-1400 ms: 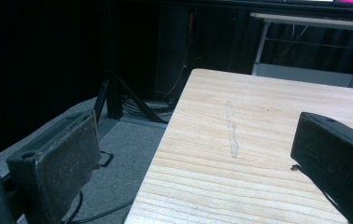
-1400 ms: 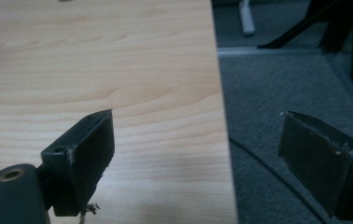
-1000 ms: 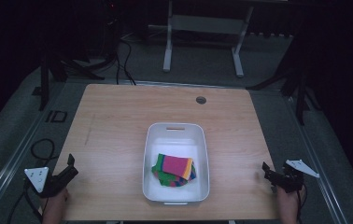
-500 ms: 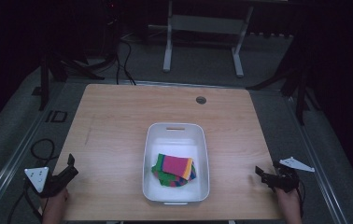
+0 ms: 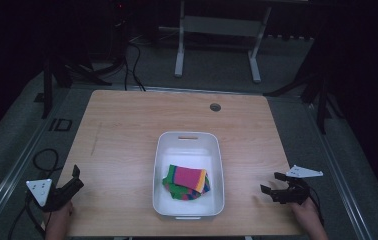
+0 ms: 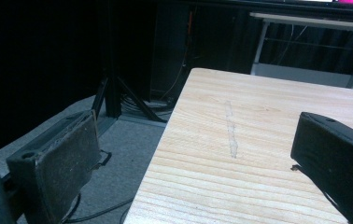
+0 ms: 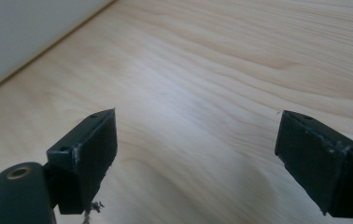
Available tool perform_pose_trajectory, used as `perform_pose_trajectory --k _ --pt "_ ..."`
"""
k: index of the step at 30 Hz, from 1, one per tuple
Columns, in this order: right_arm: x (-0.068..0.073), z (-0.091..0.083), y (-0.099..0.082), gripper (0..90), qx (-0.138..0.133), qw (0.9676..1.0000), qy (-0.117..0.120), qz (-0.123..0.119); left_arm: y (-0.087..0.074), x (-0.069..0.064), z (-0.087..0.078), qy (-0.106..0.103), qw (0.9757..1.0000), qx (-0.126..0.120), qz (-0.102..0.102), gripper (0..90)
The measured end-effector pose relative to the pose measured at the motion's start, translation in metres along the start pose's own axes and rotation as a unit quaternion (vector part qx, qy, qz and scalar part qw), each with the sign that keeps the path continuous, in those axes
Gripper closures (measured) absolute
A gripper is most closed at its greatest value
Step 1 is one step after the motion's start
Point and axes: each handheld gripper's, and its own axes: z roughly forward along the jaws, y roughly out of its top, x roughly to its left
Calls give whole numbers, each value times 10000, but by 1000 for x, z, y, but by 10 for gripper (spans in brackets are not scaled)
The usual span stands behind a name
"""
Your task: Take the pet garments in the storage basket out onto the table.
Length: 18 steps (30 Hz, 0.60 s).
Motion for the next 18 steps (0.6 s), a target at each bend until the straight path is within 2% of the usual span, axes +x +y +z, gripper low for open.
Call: perform_pose_trajectory --k 4,7,10,15,16,18 --pt "9 6 6 119 183 9985 458 -257 0 0 0 -3 10000 -3 6 19" --pt "20 9 13 116 333 9947 870 -435 0 0 0 -9 10000 1 2 19" --pt "25 9 17 116 422 9928 1005 -502 0 0 0 -16 10000 5 2 19" --pt "36 7 30 117 386 9891 1213 -739 0 0 0 -24 10000 7 1 19" --pt "41 6 35 117 400 9873 1284 -845 0 0 0 -23 10000 6 1 19" --pt "43 5 38 121 413 9864 1313 -899 0 0 0 -26 10000 4 4 19"
